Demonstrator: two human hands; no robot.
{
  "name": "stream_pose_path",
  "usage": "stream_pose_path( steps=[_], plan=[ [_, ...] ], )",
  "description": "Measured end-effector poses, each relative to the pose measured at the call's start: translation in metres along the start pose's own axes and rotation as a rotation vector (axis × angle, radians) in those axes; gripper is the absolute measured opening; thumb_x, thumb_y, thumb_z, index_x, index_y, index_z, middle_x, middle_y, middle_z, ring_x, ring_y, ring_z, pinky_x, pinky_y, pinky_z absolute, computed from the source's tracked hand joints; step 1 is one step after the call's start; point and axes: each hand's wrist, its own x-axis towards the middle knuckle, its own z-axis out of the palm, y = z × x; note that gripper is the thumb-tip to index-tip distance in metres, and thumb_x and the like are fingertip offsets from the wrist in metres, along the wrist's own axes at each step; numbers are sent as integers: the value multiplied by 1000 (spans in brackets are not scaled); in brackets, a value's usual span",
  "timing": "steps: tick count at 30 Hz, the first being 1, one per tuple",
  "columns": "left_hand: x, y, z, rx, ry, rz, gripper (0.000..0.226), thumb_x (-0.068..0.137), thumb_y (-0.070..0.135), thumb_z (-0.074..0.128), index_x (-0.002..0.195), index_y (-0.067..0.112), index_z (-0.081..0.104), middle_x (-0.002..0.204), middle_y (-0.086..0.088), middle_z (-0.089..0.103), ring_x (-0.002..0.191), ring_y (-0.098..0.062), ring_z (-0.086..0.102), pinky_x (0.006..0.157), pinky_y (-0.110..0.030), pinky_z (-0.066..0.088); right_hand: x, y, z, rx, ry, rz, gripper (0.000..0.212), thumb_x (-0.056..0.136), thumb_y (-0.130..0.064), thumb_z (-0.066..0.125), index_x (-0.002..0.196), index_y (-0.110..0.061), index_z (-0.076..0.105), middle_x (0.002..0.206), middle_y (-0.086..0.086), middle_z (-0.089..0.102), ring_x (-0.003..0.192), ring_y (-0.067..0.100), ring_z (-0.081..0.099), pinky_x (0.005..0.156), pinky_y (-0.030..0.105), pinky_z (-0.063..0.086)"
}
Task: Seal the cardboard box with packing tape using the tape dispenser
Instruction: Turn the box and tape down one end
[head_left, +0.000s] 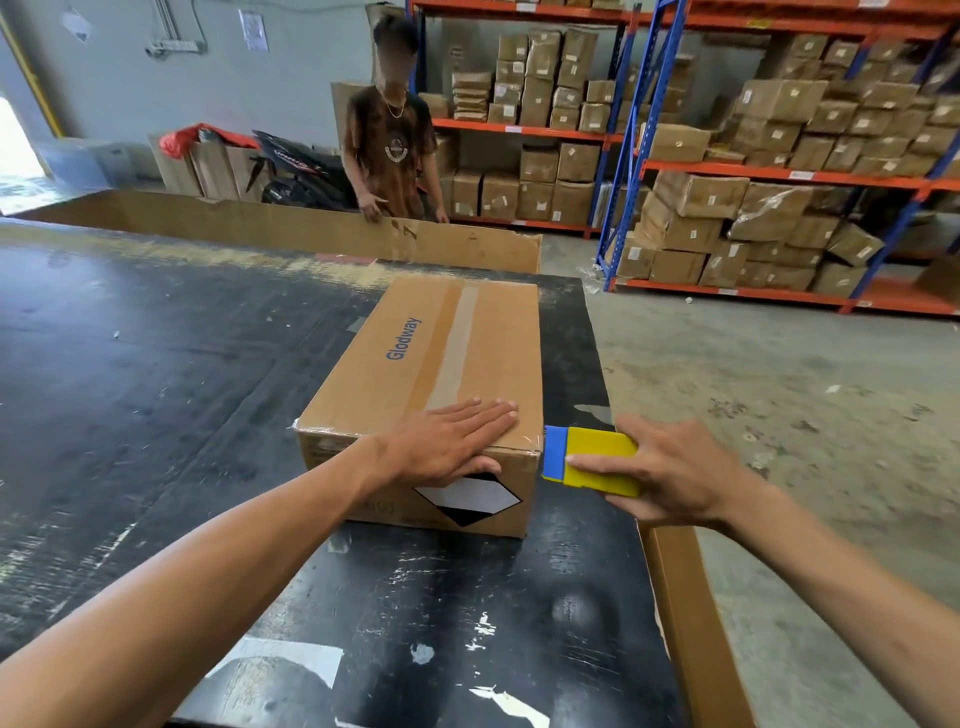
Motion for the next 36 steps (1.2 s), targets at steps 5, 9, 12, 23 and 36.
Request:
stream_pose_path(
  steps=[5, 9, 12, 23, 36],
  plan=[
    [3, 2, -3, 18, -45, -33, 81, 100, 62, -1, 158, 8, 9, 166, -9, 11, 153, -19, 8, 125, -34, 6, -2, -26, 10, -92, 59, 67, 49, 65, -33, 77, 114, -33, 68, 76, 11, 55, 49, 26, 54, 37, 25, 38],
    [5, 15, -19, 32, -66, -68, 90, 96, 69, 0, 158, 7, 20, 164, -13, 23, 151, -24, 21, 124, -33, 9, -4, -59, 35, -186, -69, 122, 34, 63, -29, 74, 97, -27, 71, 72, 10, 52, 47, 24, 51, 41, 26, 25],
    [20, 38, -20, 111, 58, -130, 80, 100, 66, 15, 153, 9, 35, 147, -20, 50, 133, -35, 50, 115, -49, 36, -2, -54, 39, -171, -85, 203, 36, 64, -37, 71, 99, -29, 72, 75, 10, 54, 48, 25, 54, 39, 26, 33],
    [64, 79, -4, -10, 154, -489, 62, 89, 45, 35, 138, 13, 54, 138, -17, 53, 124, -37, 51, 103, -56, 37, -5, -26, 23, -126, -79, 396, 42, 51, -42, 85, 92, -36, 78, 67, 9, 54, 37, 29, 54, 38, 25, 31],
    [39, 59, -25, -237, -49, -652, 82, 94, 57, 24, 156, 4, 24, 166, -15, 17, 153, -31, 14, 121, -54, 9, 18, -12, -11, 227, 103, 840, 44, 81, -55, 64, 125, -58, 61, 108, -2, 69, 102, 27, 64, 75, 32, 45]
  ],
)
